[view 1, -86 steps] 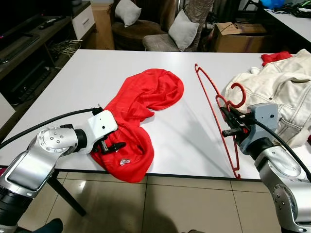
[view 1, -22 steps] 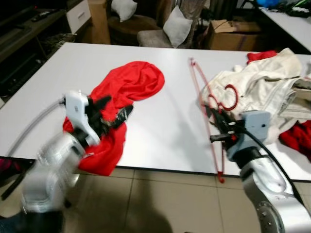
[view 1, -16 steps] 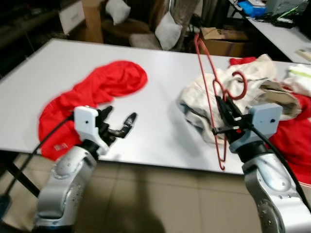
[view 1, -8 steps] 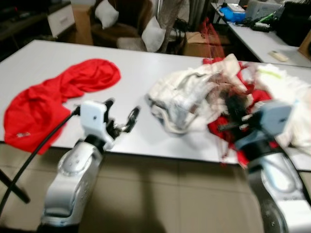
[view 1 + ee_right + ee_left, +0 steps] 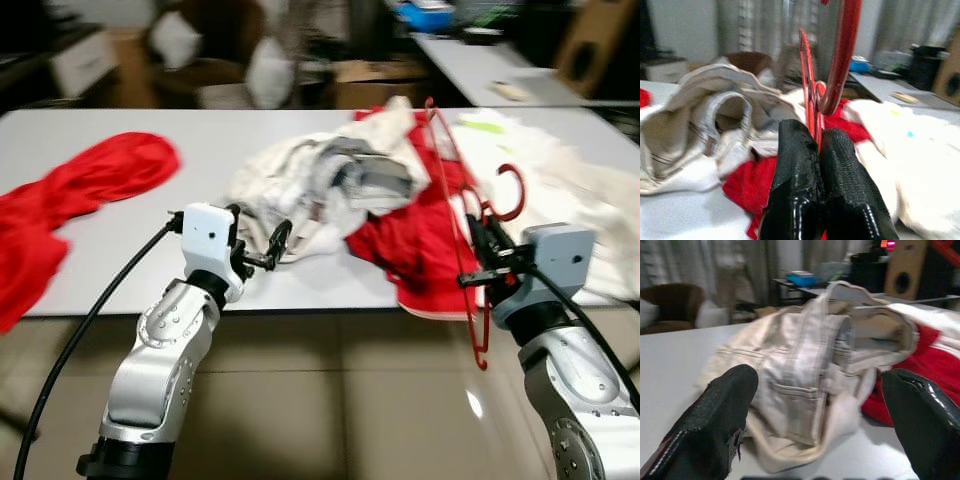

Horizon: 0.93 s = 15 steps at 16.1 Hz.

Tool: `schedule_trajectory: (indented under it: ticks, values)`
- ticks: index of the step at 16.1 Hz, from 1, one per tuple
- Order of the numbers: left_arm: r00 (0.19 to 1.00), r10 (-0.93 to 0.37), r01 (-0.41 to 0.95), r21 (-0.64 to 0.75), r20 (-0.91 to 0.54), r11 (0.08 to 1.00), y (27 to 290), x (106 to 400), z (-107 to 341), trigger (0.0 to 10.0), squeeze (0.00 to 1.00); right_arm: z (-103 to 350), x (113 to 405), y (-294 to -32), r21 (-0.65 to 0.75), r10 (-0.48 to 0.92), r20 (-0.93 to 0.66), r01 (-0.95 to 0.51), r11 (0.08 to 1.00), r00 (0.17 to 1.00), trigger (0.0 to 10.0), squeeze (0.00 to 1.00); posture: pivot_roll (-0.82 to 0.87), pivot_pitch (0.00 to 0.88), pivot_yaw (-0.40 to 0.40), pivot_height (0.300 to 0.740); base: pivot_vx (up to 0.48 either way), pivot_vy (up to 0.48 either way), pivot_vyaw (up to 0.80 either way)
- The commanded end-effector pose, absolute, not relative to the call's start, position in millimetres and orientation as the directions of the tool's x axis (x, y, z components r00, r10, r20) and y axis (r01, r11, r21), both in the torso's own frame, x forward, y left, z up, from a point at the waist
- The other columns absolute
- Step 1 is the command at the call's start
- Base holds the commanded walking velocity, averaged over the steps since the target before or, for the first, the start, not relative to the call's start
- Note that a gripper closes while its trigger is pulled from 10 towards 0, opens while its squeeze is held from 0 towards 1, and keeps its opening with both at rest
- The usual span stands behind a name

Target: Hang hanger

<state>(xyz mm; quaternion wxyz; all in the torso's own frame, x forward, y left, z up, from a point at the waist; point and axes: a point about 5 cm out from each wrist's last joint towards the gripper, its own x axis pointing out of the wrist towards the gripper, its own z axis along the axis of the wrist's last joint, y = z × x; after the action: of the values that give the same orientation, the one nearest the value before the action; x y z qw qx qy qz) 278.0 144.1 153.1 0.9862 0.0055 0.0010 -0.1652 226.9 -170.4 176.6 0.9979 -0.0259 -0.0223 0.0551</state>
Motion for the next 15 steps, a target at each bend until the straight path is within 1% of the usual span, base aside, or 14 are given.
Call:
schedule_trajectory:
  ticks: [1,3,7,8,9,10,13,15]
  values:
    - [0.948,-0.312,0.313,0.009,-0.059,0.95,147.8,275.8,144.4,10.0,1.0,170.8,227.5,-171.3,-0.035,0.098,0.006,-0.098,0.995,0.995,10.0,0.0,-0.14,0.0,0.005,0.74,0.0,0.0,-0.66]
    - [0.952,-0.302,0.303,0.018,-0.038,0.953,147.6,275.4,144.2,10.0,1.0,165.5,226.8,-169.5,-0.039,0.131,-0.028,-0.132,0.99,0.991,10.0,0.0,-0.14,0.0,0.005,0.74,0.0,0.0,0.0]
    - [0.955,-0.294,0.296,0.04,-0.043,0.954,151.4,274.4,142.7,10.0,1.0,158.5,226.4,-169.3,-0.005,0.122,-0.065,-0.122,0.992,0.99,10.0,0.0,-0.13,0.0,-0.006,0.74,0.0,0.0,0.0]
    - [0.947,-0.317,0.319,0.043,-0.047,0.947,148.9,273.0,142.0,10.0,0.96,157.7,226.6,-169.4,0.015,0.125,-0.067,-0.124,0.992,0.99,10.0,0.0,-0.12,0.0,-0.007,0.74,0.0,0.0,0.0]
    - [0.943,-0.329,0.331,0.04,-0.052,0.943,147.1,272.2,141.3,10.0,0.87,158.0,226.7,-169.7,0.018,0.123,-0.066,-0.122,0.992,0.99,10.0,0.0,-0.13,0.0,-0.006,0.74,0.0,0.0,0.0]
    - [0.942,-0.331,0.332,0.026,-0.049,0.943,144.6,271.7,139.0,10.0,0.67,160.5,226.5,-169.1,0.011,0.13,-0.051,-0.129,0.992,0.99,10.0,0.0,-0.13,0.0,-0.004,0.74,0.0,0.0,0.0]
    - [0.945,-0.324,0.324,0.002,-0.041,0.946,143.4,273.1,137.9,10.0,0.71,158.8,226.3,-167.0,-0.02,0.145,-0.069,-0.147,0.989,0.987,10.0,0.0,-0.13,0.0,-0.004,0.74,0.0,0.0,0.0]
    - [0.939,-0.34,0.342,0.028,-0.058,0.939,140.2,273.7,134.7,10.0,0.7,159.8,226.9,-166.3,-0.025,0.151,-0.064,-0.153,0.988,0.986,10.0,0.0,-0.13,0.0,-0.003,0.74,0.0,0.0,0.0]
